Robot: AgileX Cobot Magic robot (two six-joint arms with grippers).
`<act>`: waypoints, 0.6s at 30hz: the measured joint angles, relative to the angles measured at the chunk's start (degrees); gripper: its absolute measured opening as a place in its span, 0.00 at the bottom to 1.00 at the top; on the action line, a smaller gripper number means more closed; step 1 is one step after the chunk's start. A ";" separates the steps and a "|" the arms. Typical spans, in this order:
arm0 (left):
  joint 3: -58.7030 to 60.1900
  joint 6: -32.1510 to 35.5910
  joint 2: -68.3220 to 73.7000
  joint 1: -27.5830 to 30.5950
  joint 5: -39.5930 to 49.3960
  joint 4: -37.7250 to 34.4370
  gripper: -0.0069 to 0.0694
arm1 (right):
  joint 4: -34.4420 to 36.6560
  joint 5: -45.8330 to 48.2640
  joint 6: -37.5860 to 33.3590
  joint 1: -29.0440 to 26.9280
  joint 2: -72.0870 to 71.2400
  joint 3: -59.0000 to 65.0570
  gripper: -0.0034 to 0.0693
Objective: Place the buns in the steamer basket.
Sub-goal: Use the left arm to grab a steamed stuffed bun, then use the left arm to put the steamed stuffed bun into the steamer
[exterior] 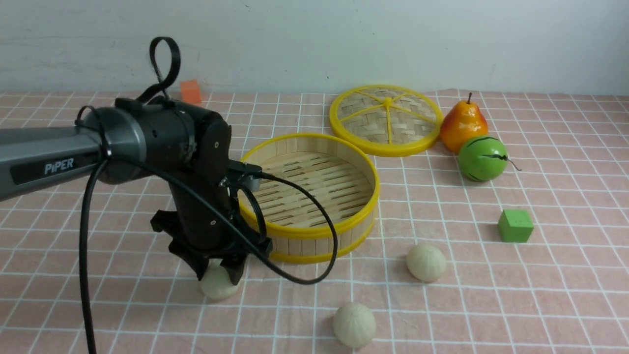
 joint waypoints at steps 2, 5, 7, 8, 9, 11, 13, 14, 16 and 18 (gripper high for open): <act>0.00 -0.20 -0.08 0.00 0.00 -0.05 0.46 | 0.00 0.00 0.00 0.00 0.00 0.00 0.38; -0.60 -0.24 -0.98 0.00 0.86 -0.05 0.28 | 0.00 0.00 0.00 0.00 0.00 0.00 0.38; -2.18 -0.24 -1.93 0.00 2.83 -0.05 0.16 | 0.00 0.00 0.00 0.00 0.00 0.00 0.38; -3.30 -0.24 -2.42 0.00 3.90 -0.12 0.12 | 0.00 0.00 0.00 0.00 0.00 0.00 0.38; -5.05 -0.13 -3.05 0.00 5.33 -0.18 0.09 | 0.00 0.00 0.00 0.00 0.00 0.00 0.38; -7.59 0.08 -3.77 0.00 6.86 -0.30 0.09 | 0.00 0.00 0.00 0.00 0.00 0.00 0.38; -14.74 0.90 -4.57 -0.38 9.36 -0.43 0.09 | 0.00 0.00 0.00 0.00 0.00 0.00 0.38; -16.78 1.06 -4.56 -0.66 9.64 -0.44 0.09 | 0.00 0.00 0.00 0.00 0.00 0.00 0.38; -20.94 1.17 -4.04 -1.28 9.47 -0.44 0.09 | 0.00 0.00 0.00 0.00 0.00 0.00 0.38; -24.92 1.12 -2.43 -1.65 8.26 -0.44 0.09 | 0.00 0.00 0.00 0.00 0.00 0.00 0.38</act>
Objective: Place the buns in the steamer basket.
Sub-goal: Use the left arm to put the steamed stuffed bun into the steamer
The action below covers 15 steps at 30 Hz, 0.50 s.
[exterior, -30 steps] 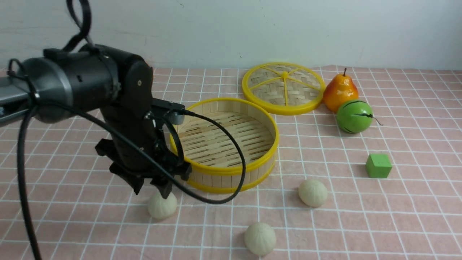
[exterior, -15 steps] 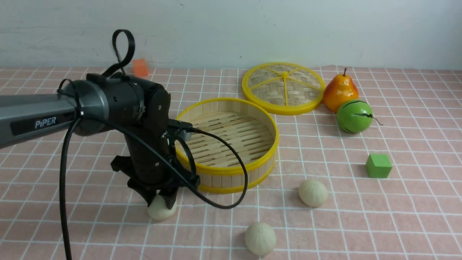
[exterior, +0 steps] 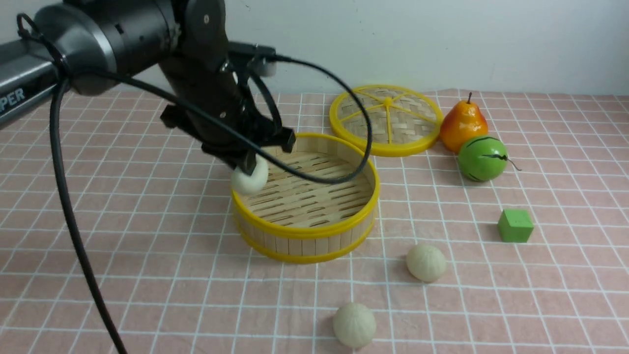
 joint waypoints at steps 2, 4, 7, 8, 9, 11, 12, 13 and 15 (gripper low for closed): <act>-3.03 -0.46 2.38 -0.23 -1.21 0.00 0.09 | 0.00 0.00 0.00 0.00 0.00 0.00 0.38; -4.99 -0.88 4.80 -0.28 -1.68 0.22 0.09 | 0.00 0.00 0.00 0.00 0.00 0.00 0.38; -7.86 -1.37 10.18 -0.28 -1.30 0.63 0.13 | 0.00 0.00 0.00 0.00 0.00 0.00 0.38; -8.80 -1.57 13.02 -0.28 -1.01 0.85 0.17 | 0.00 0.00 0.00 0.00 0.00 0.00 0.38; -9.15 -1.92 14.82 -0.28 -0.89 1.11 0.22 | 0.00 0.00 0.00 0.00 0.00 0.00 0.38; -9.28 -2.62 16.46 -0.28 -1.13 1.57 0.30 | 0.00 0.00 0.00 0.00 0.00 0.00 0.38; -9.28 -3.57 17.57 -0.28 -1.41 1.94 0.39 | 0.00 0.00 0.00 0.00 0.00 0.00 0.38; -9.28 -4.24 18.04 -0.28 -1.57 2.21 0.45 | 0.00 0.00 0.00 0.00 0.00 0.00 0.38; -9.30 -5.52 18.39 -0.28 -2.10 2.87 0.55 | 0.00 0.00 0.00 0.00 0.00 0.00 0.38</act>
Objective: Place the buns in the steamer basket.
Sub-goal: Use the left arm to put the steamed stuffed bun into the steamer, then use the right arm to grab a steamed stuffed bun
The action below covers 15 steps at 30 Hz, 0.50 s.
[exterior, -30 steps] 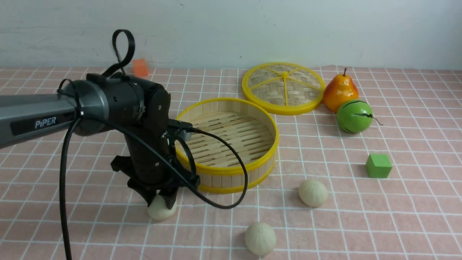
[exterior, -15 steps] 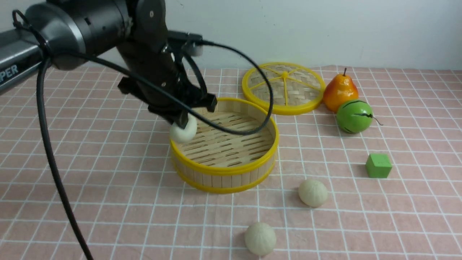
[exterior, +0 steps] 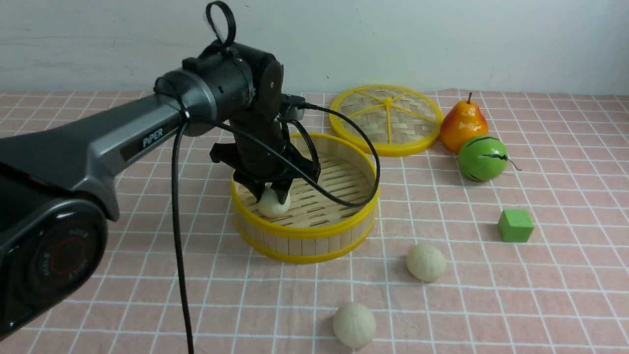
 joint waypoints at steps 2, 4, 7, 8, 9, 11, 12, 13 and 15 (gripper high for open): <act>-0.34 -1.03 0.06 0.00 -0.10 1.15 0.68 | 0.00 0.00 0.00 0.00 0.00 0.00 0.38; -1.23 -1.53 -0.33 0.00 0.95 2.46 0.80 | 0.00 0.00 0.00 0.00 0.00 0.00 0.38; -3.06 -1.76 -2.32 0.00 5.41 2.93 0.88 | 0.00 0.00 0.00 0.00 0.00 0.00 0.38; -3.65 -1.78 -3.30 0.00 6.81 2.93 0.89 | 0.00 0.00 0.00 0.00 0.00 0.00 0.38; -4.29 -1.78 -4.95 0.00 8.10 2.93 0.89 | 0.00 0.00 0.00 0.00 0.00 0.00 0.38; -4.95 -1.78 -8.96 -0.06 9.79 2.93 0.88 | 0.00 0.00 0.00 0.00 0.00 0.00 0.38; -5.13 -1.78 -11.71 -0.11 10.13 2.93 0.86 | 0.00 0.00 0.00 0.00 0.00 0.00 0.38; -5.13 -1.78 -14.74 -0.17 10.40 3.00 0.84 | 0.00 0.00 0.00 0.00 0.00 0.00 0.38; -5.13 -1.83 -20.61 -0.23 10.76 3.11 0.80 | 0.00 0.00 0.00 0.00 0.00 0.00 0.38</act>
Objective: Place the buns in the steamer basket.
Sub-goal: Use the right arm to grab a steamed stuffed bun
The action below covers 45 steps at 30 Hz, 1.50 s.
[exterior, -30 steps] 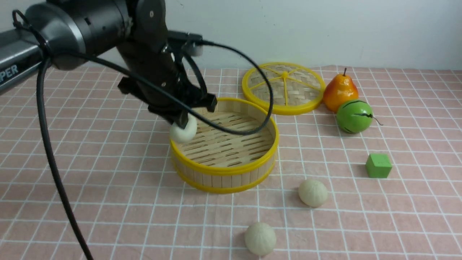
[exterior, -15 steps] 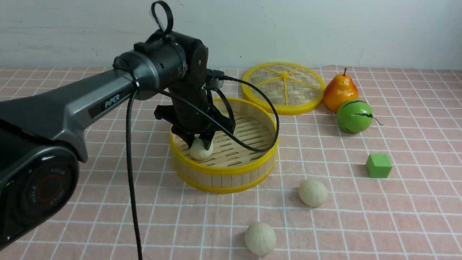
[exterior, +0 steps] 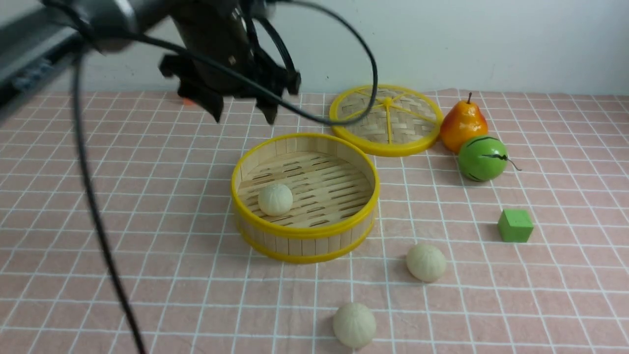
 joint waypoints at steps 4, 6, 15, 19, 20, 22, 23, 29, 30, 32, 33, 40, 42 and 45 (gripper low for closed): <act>2.05 -0.45 -11.67 -0.13 0.28 0.06 0.68 | 0.00 0.00 0.00 0.00 0.00 0.00 0.38; 6.92 -0.91 -20.14 -0.13 0.34 0.01 0.58 | 0.00 0.00 0.00 0.00 0.00 0.00 0.38; 43.56 -1.95 -52.28 -0.13 -7.09 -1.47 0.17 | 0.00 0.00 0.00 0.00 0.00 0.00 0.38; 59.02 -2.20 -65.89 -0.13 -13.53 -2.00 0.07 | 0.00 0.00 0.00 0.00 0.00 0.00 0.38; 61.42 -2.33 -67.87 -0.13 -14.35 -2.11 0.07 | 0.00 0.00 0.00 0.00 0.00 0.00 0.38; 66.11 -2.75 -71.23 -0.13 -15.70 -2.17 0.07 | 0.00 0.00 0.00 0.00 0.00 0.00 0.38; 68.25 -2.82 -72.56 -0.13 -16.43 -2.31 0.07 | 0.00 0.00 0.00 0.00 0.00 0.00 0.38; 73.97 -3.00 -75.62 -0.13 -17.59 -3.23 0.07 | -2.11 0.00 0.07 0.00 0.00 0.00 0.38; 74.35 -3.00 -75.63 -0.13 -17.70 -3.23 0.07 | -1.75 0.00 0.59 0.00 0.00 0.00 0.38; 74.89 -3.02 -75.68 -0.13 -18.62 -3.23 0.07 | 2.59 -0.25 3.96 0.00 0.00 0.00 0.38; 75.08 -3.02 -75.68 -0.13 -19.39 -3.23 0.07 | 6.49 -0.39 6.61 0.00 0.00 0.00 0.38; 78.80 -3.02 -75.69 -0.13 -28.55 -3.29 0.07 | 33.54 -1.00 23.15 0.00 0.00 0.54 0.38; 80.67 -3.02 -75.69 -0.13 -32.95 -3.56 0.07 | 37.79 -1.00 24.24 0.00 0.00 0.54 0.38; 82.01 -3.02 -75.69 -0.13 -35.66 -4.04 0.07 | 37.94 -1.05 23.86 0.00 0.00 0.54 0.38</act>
